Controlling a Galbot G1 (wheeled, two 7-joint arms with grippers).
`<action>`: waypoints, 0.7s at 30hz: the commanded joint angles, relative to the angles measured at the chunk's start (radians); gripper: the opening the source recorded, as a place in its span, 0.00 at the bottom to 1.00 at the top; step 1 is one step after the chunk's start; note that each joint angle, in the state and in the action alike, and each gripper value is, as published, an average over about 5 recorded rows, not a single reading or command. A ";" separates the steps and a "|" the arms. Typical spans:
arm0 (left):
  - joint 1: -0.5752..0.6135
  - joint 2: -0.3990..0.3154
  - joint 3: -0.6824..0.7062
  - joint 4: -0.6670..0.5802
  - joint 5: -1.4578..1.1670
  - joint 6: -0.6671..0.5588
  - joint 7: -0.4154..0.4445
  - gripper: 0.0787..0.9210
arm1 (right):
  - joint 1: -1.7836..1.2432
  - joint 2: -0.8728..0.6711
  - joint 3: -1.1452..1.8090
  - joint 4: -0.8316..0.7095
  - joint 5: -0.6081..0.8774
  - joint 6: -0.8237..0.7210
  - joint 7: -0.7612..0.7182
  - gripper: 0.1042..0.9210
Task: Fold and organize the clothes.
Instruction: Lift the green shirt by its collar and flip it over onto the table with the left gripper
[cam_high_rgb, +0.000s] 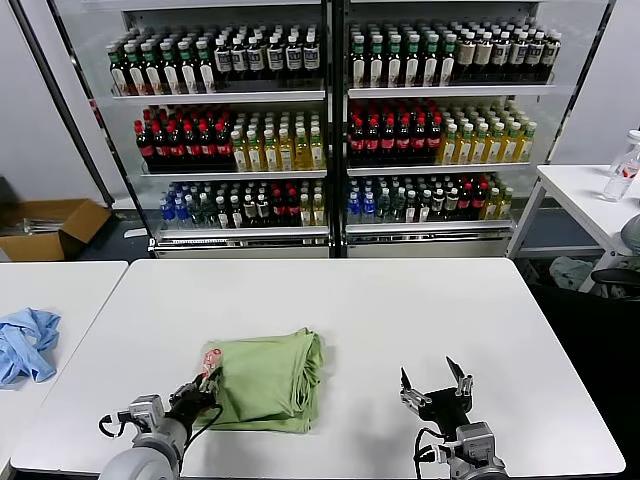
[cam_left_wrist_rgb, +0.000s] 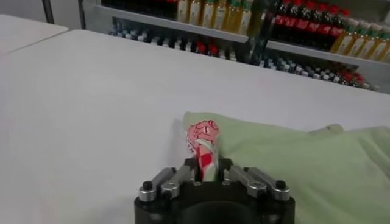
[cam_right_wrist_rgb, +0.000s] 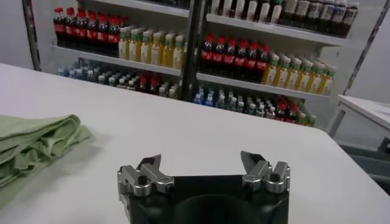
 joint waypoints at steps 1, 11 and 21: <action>0.021 0.151 -0.274 -0.140 0.032 0.030 0.024 0.18 | 0.002 -0.006 0.005 0.008 0.003 -0.002 -0.001 0.88; 0.134 0.374 -0.700 -0.114 -0.003 0.035 0.246 0.03 | 0.022 -0.004 0.013 0.000 0.015 0.011 -0.007 0.88; 0.082 -0.021 0.308 -0.350 0.196 0.032 0.159 0.03 | 0.002 0.000 0.014 0.004 0.007 0.012 -0.006 0.88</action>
